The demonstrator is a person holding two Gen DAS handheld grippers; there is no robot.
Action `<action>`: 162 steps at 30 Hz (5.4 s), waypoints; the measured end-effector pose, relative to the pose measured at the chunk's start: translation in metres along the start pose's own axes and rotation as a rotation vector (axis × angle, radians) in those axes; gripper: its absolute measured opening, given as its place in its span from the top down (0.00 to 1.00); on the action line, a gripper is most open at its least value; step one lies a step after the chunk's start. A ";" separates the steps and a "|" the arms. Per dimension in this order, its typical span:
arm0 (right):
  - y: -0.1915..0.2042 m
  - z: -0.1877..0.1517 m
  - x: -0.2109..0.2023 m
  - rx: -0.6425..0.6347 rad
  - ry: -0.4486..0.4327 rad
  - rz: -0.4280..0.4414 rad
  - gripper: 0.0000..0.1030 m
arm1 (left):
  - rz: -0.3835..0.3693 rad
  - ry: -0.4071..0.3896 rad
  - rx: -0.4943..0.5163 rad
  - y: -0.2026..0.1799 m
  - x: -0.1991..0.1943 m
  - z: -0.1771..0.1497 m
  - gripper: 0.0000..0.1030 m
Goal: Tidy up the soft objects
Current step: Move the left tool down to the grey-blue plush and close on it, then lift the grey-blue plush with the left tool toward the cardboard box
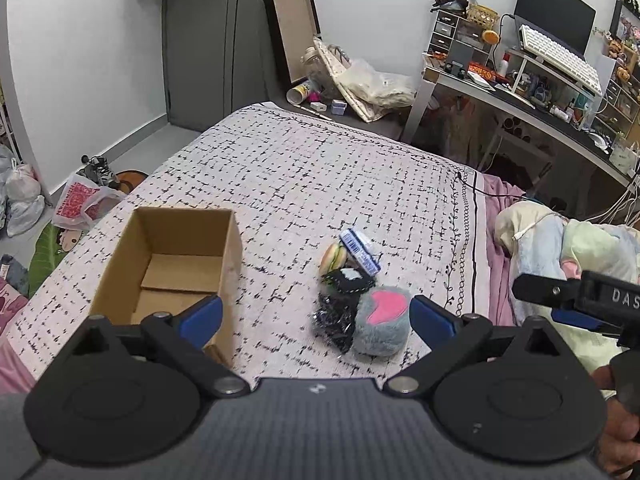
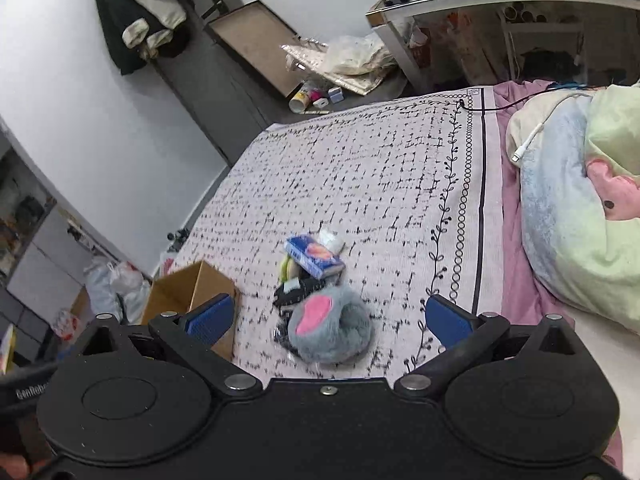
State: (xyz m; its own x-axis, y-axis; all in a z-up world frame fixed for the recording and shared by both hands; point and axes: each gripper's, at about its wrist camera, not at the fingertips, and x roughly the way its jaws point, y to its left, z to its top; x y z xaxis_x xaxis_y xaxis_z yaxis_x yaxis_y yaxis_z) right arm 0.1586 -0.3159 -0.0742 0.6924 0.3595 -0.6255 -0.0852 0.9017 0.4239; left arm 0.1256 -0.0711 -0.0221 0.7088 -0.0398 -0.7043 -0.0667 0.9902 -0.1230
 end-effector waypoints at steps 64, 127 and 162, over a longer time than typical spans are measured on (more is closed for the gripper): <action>-0.093 -0.019 0.117 0.362 0.213 0.145 0.41 | 0.007 0.220 -0.060 -0.045 0.179 -0.031 0.59; -0.025 -0.016 0.142 0.258 0.196 0.225 0.79 | -0.129 0.162 -0.177 -0.003 0.155 -0.001 0.78; 0.081 -0.022 0.127 0.006 0.069 0.319 0.80 | -0.085 0.026 -0.213 0.072 0.087 0.025 0.80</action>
State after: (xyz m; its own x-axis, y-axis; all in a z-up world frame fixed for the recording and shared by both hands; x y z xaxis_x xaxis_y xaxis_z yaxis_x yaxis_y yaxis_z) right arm 0.2239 -0.1920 -0.1333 0.5812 0.6390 -0.5038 -0.2853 0.7398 0.6093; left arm 0.2002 -0.0003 -0.0745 0.7000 -0.1280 -0.7026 -0.1562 0.9326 -0.3255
